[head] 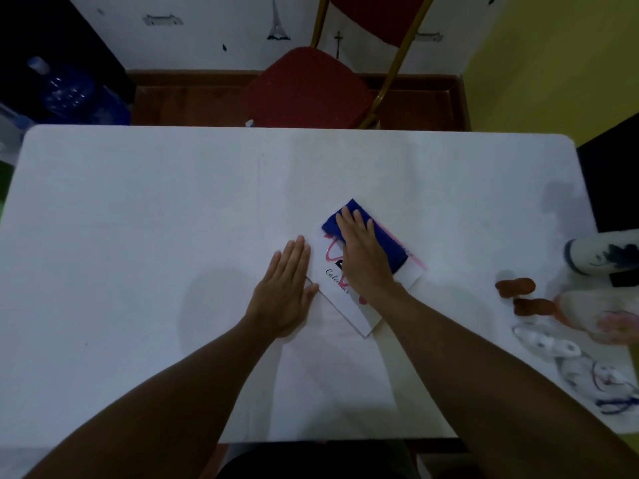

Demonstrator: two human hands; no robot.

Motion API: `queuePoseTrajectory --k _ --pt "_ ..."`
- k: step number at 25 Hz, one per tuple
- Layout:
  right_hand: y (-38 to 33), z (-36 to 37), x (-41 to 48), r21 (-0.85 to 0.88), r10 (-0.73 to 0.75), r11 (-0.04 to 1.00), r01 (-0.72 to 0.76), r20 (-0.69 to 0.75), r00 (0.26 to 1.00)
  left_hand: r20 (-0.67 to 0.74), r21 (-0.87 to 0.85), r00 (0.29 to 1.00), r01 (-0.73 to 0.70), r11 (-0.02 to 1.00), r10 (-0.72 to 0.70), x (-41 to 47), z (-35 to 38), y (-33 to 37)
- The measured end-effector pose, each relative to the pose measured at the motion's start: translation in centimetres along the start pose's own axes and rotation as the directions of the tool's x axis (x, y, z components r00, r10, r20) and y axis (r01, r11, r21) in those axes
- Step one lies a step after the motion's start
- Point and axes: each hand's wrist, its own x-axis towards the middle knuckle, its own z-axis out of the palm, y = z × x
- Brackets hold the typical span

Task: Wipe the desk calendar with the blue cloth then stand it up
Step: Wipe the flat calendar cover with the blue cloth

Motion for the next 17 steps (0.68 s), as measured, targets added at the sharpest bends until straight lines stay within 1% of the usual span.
queuePoseTrajectory --k 2,7,10,13,15,17 --pt "0.0 0.0 0.1 0.060 -0.035 0.998 0.035 0.005 0.999 -0.021 0.002 1.000 0.000 1.000 0.001 0.0 0.3 -0.1" --pt "0.8 0.3 -1.4 0.073 -0.248 0.968 0.241 0.106 0.963 -0.028 -0.004 1.000 -0.005 1.000 0.005 0.0 0.4 -0.1" --pt "1.6 0.2 -2.9 0.078 -0.332 0.942 0.326 0.086 0.939 -0.022 0.018 1.000 -0.006 1.000 0.006 0.1 0.4 -0.1" --pt "2.4 0.2 -6.1 0.116 -0.364 0.928 0.355 0.067 0.929 -0.010 0.035 1.000 -0.007 0.999 0.008 0.1 0.4 -0.2" --pt "3.3 0.1 -8.6 0.131 -0.418 0.905 0.405 0.084 0.905 -0.008 0.037 1.000 -0.006 0.999 0.007 0.2 0.4 -0.2" --pt "4.4 -0.8 -9.7 0.135 -0.490 0.869 0.475 0.114 0.864 -0.004 0.030 1.000 -0.013 0.999 0.013 0.1 0.2 -0.1"
